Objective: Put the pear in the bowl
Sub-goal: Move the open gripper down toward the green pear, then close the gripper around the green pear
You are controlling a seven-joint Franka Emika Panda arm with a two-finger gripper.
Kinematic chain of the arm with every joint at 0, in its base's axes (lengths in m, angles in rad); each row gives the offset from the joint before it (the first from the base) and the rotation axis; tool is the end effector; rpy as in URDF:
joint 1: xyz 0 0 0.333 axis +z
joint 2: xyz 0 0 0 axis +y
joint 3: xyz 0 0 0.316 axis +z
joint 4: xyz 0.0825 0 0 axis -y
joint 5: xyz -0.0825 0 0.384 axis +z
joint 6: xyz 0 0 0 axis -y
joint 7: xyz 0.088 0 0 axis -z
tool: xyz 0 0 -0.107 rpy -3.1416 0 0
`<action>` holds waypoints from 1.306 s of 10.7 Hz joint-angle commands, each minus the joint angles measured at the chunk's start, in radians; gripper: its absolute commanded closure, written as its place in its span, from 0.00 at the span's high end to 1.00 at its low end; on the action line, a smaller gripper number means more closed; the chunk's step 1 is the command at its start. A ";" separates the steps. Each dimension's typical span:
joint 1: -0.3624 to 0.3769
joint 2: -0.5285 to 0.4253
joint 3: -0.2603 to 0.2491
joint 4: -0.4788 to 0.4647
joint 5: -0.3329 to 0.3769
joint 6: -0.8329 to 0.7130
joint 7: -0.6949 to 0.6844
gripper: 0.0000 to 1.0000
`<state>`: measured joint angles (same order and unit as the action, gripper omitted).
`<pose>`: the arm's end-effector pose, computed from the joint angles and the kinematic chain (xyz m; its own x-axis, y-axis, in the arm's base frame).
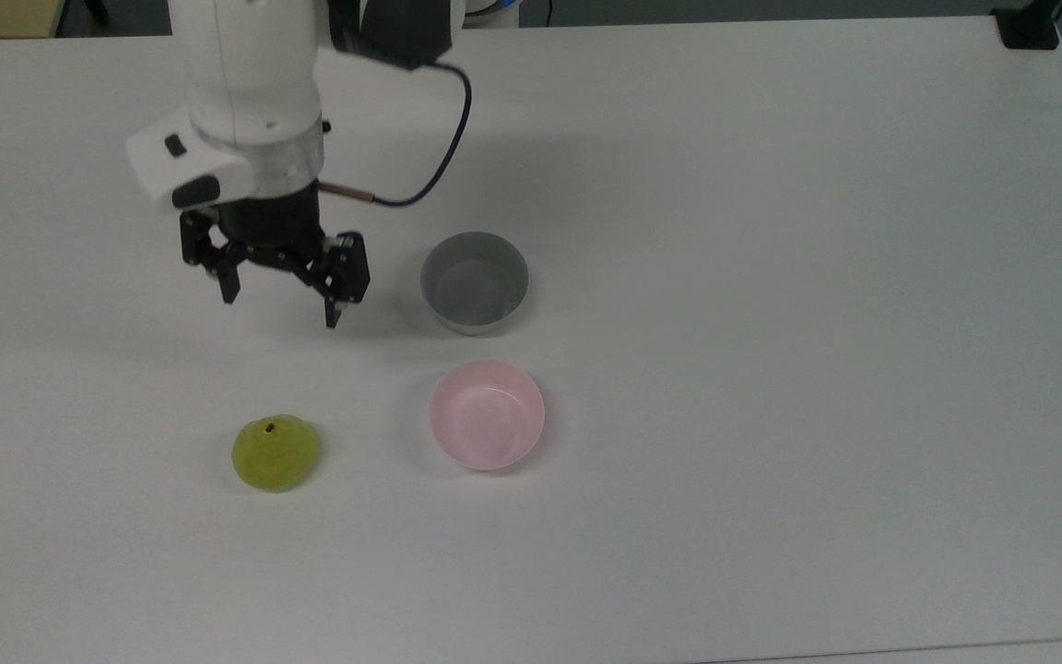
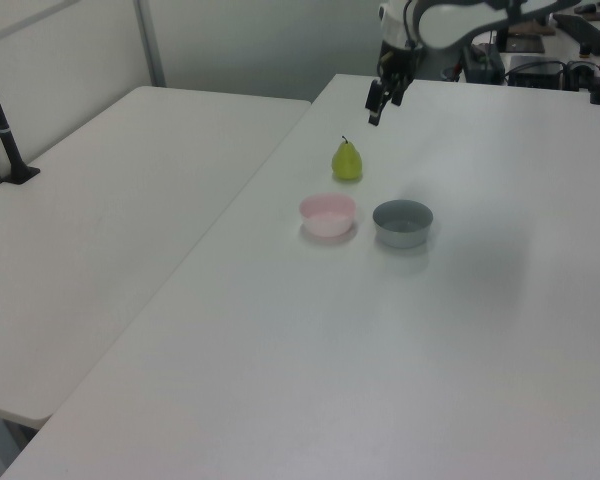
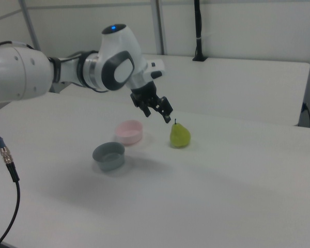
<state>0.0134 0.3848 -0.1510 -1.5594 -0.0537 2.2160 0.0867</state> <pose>0.6908 -0.0828 0.4549 0.9474 -0.1597 0.2774 -0.1891 -0.9785 0.0827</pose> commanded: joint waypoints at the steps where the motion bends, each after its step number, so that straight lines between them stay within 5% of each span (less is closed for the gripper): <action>1: -0.024 0.112 -0.005 0.021 -0.008 0.175 -0.013 1.00; 7: -0.043 0.272 -0.005 0.019 0.002 0.496 0.001 1.00; 12: -0.041 0.315 -0.005 0.028 -0.001 0.568 0.030 0.99; 14: -0.039 0.327 -0.005 0.033 -0.005 0.570 0.030 0.85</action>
<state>-0.0324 0.6929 -0.1515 -1.5427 -0.0532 2.7667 0.1001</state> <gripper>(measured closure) 0.035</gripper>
